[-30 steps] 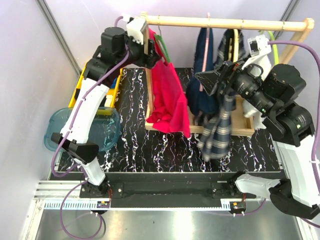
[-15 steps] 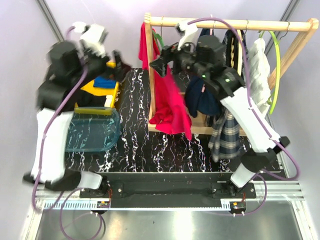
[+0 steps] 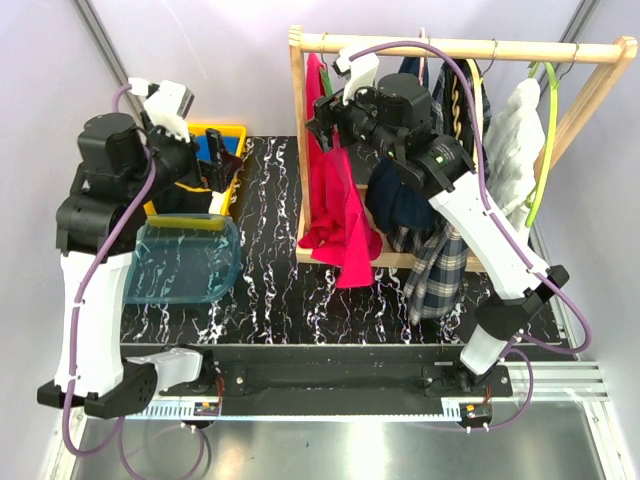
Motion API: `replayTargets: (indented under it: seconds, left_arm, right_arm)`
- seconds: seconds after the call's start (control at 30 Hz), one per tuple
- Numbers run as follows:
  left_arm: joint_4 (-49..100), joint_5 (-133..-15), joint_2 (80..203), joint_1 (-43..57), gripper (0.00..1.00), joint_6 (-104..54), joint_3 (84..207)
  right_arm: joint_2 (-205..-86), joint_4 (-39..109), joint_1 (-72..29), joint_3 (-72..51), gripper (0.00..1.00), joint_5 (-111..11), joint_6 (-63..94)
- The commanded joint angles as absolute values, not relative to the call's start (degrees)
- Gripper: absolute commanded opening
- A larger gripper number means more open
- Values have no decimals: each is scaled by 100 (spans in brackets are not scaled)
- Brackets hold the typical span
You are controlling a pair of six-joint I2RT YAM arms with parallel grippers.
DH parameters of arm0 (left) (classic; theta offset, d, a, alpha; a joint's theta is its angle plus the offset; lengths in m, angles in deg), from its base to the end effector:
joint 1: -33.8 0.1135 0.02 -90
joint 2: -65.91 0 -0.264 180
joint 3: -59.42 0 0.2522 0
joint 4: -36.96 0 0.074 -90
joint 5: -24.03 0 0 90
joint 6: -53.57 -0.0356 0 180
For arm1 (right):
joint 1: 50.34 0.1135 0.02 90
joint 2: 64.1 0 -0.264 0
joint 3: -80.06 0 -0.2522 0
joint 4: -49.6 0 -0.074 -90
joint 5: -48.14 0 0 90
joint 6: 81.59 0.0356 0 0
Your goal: Remove the skirt from the hanger
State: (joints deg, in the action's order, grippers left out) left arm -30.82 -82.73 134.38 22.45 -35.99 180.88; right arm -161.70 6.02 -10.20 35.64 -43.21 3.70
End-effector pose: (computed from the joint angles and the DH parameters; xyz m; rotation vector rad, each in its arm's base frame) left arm 0.1739 -0.0454 0.5329 0.3797 1.7975 -0.4119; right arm 0.2768 0.2345 0.5197 -0.6620 1.5567 0.4857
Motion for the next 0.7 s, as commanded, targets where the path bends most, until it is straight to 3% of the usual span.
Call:
replayTargets:
  seconds: [0.0, 0.03, 0.17, 0.23, 0.3, 0.67]
  left_arm:
    - [-3041, -8486, 13455, 2273, 99, -3415, 18094]
    - [-3041, -8504, 13455, 2273, 99, -3415, 18085]
    - [-3041, -8636, 13420, 2273, 99, -3441, 17997]
    - [-3041, -8663, 13412, 2273, 99, -3459, 17919]
    - [-3033, -8698, 13446, 2273, 99, -3468, 17901]
    - [-2989, -8777, 13658, 2273, 99, -3415, 18067]
  right_arm:
    - [-16201, 842, -983, 3740, 72, -3765, -284]
    - [-16219, 859, -983, 3713, 56, -3556, -319]
    - [-16315, 947, -974, 3669, 17, -3307, -372]
    - [-16333, 939, -983, 3765, 13, -3360, -328]
    - [-16316, 947, -965, 3835, 0, -3430, -328]
    - [-15798, 1264, -939, 4503, 0, -3211, -820]
